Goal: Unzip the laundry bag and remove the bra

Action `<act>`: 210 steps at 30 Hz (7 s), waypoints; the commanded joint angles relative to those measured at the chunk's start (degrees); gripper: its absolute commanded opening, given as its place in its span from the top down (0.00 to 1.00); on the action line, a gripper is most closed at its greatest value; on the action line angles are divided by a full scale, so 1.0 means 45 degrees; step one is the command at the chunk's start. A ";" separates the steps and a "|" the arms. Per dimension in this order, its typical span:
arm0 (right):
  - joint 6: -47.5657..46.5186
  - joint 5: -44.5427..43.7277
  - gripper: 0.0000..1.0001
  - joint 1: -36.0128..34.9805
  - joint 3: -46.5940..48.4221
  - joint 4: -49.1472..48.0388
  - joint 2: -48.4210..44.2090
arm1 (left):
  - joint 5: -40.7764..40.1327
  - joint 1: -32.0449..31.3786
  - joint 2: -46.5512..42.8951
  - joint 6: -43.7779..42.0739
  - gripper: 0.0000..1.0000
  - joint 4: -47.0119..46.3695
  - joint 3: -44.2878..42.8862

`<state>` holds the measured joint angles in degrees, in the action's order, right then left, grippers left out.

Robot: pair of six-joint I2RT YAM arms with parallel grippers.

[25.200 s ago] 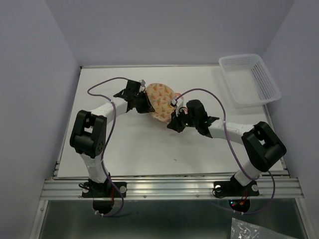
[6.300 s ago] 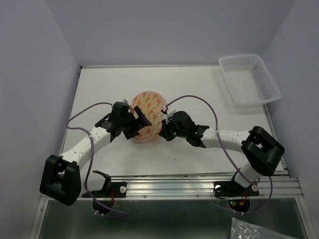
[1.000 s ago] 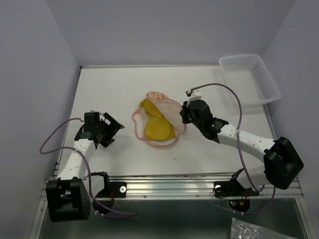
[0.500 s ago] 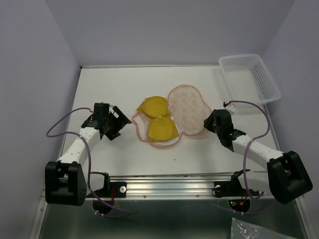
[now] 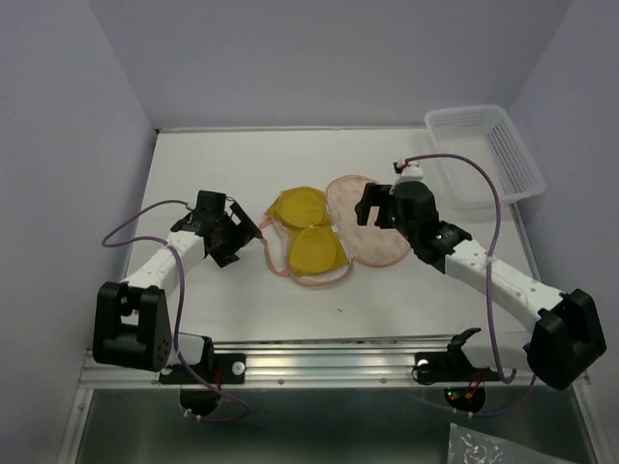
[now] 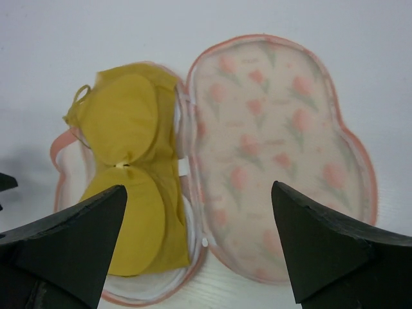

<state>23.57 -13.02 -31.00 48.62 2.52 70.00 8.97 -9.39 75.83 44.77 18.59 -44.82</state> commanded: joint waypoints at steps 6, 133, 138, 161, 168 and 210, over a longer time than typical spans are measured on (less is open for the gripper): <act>-0.1137 0.0199 0.00 -0.2424 0.4345 0.0629 0.4929 | -0.0295 -0.1077 0.1994 -0.0399 0.07 -0.0536 -0.1446; -0.1000 0.1252 0.39 0.4761 0.0661 0.1373 0.5226 | -0.4612 -0.0883 -0.4372 -0.0477 0.01 0.1963 -0.1993; -0.1078 0.1349 0.77 0.4761 0.0368 0.1002 0.5325 | -0.4494 -0.0844 -0.3962 -0.0575 0.01 0.1982 -0.2227; -0.4923 0.0551 0.99 0.3572 0.1870 0.1704 0.1380 | -0.4182 -0.0609 -0.3160 -0.1141 0.01 0.1787 -0.2228; -0.6370 -0.0700 0.99 0.0604 0.2496 0.1958 0.1300 | -0.4240 -0.0531 -0.3024 -0.1356 0.01 0.1846 -0.2287; 0.0737 -0.0467 0.00 0.2941 -0.1231 0.1236 -0.1216 | -0.5566 -0.0141 -0.2867 -0.0673 0.01 0.2216 -0.2383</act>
<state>20.01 -12.95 -23.33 49.30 8.05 69.28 -10.66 -10.87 61.80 41.21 27.97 -51.94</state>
